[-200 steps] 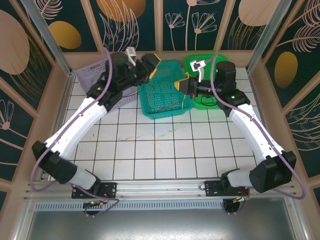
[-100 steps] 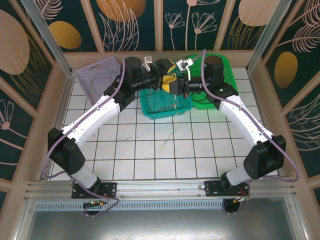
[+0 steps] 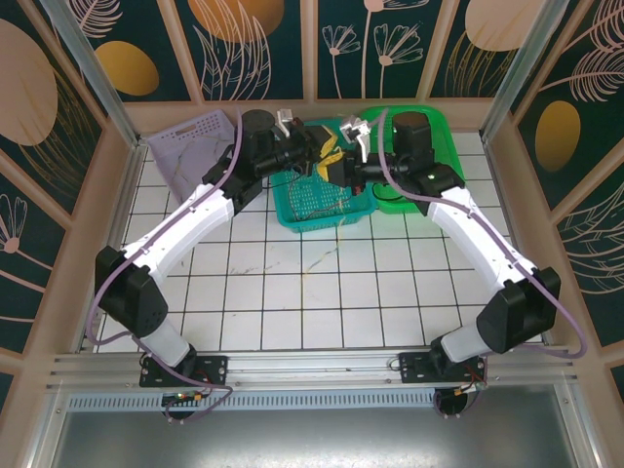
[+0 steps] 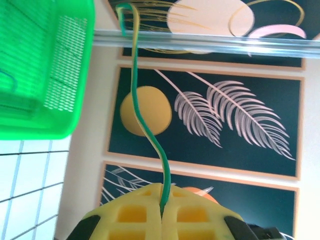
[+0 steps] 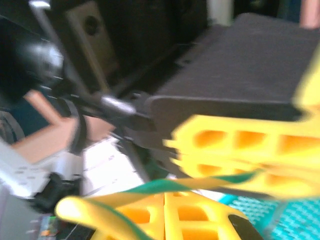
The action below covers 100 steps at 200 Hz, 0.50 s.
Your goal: Untangle the cables
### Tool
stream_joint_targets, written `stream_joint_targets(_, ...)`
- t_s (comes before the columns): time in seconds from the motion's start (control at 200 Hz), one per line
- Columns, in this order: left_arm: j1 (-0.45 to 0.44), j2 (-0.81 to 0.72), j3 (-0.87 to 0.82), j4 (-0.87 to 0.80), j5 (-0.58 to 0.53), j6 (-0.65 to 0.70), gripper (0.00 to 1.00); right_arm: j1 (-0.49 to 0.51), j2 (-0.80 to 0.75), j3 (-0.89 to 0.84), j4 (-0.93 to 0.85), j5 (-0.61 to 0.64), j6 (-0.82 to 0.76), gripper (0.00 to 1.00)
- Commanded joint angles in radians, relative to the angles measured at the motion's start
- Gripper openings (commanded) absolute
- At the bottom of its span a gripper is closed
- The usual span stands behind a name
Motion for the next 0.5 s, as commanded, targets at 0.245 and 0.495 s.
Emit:
stream_joint_targets(0.245,0.102,-0.164,0.093,-0.515,-0.199,0.279,0.00,0.142,-0.152,-0.170,0.157,1.152,-0.675,0.00)
stream_joint_targets(0.495,0.174,-0.167,0.268,-0.774,-0.445,0.444,0.00,0.220,-0.200,-0.367,0.402,1.466,-1.088,0.00)
